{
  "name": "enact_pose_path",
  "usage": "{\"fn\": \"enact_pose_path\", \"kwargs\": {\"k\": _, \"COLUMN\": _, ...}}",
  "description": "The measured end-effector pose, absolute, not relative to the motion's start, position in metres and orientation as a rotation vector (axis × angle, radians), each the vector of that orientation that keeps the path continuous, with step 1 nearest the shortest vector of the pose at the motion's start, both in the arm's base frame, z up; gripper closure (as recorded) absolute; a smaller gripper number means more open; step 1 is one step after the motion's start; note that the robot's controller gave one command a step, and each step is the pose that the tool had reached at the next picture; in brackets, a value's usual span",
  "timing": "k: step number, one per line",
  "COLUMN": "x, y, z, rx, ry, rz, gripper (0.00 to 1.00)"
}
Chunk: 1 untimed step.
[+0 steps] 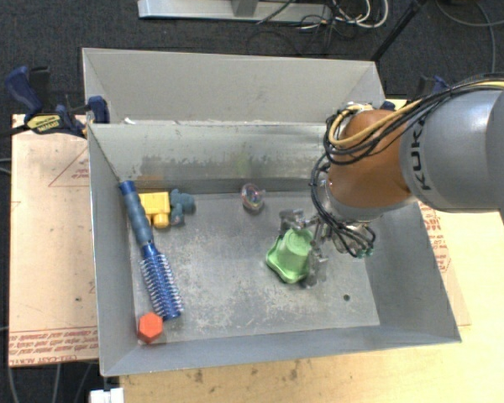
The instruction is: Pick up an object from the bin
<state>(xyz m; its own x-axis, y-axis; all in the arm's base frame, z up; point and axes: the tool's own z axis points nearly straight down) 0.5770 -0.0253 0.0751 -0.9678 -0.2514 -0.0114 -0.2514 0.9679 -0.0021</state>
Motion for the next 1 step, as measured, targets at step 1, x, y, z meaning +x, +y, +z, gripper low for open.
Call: {"fn": "enact_pose_path", "kwargs": {"k": 1, "x": 0.5709, "y": -0.0349, "z": 0.2059, "rx": -0.61, "ry": 3.07, "rz": -0.004, "gripper": 1.0}}
